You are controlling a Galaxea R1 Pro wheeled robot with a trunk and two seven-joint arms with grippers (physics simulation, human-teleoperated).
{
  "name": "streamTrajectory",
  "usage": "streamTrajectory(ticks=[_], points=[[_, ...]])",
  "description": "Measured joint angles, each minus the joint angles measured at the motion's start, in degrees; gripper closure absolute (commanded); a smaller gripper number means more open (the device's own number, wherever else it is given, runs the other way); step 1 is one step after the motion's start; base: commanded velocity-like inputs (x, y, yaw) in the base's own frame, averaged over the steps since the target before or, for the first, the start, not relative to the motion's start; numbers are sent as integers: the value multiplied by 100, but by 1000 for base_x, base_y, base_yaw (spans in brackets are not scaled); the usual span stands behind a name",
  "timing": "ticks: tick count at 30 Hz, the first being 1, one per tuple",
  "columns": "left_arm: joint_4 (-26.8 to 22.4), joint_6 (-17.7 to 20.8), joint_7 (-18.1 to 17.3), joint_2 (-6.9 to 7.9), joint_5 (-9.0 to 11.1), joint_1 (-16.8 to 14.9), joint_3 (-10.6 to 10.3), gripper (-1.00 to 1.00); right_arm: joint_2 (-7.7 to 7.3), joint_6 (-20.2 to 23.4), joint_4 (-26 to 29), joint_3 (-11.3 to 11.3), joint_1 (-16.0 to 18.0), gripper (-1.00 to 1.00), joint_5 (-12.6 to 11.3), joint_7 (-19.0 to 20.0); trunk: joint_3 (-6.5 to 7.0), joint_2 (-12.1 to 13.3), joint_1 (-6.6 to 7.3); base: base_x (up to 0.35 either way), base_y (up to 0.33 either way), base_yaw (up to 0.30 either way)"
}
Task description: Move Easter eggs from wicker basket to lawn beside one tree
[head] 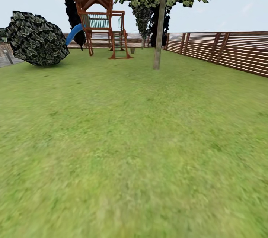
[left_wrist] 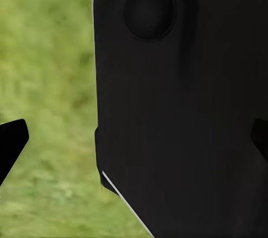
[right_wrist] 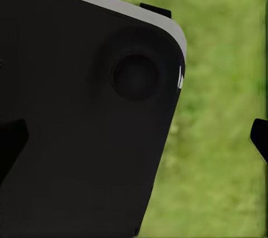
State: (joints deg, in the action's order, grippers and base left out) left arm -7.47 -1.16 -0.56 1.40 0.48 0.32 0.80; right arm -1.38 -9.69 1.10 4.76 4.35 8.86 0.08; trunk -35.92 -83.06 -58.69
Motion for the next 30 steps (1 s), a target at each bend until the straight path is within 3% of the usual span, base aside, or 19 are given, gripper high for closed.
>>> streamTrajectory(ticks=[30], points=[[0,0,0,0,0,0,0,-100,0,-3,0,0,1,-100,0,0,0,0,0,342,0,0]])
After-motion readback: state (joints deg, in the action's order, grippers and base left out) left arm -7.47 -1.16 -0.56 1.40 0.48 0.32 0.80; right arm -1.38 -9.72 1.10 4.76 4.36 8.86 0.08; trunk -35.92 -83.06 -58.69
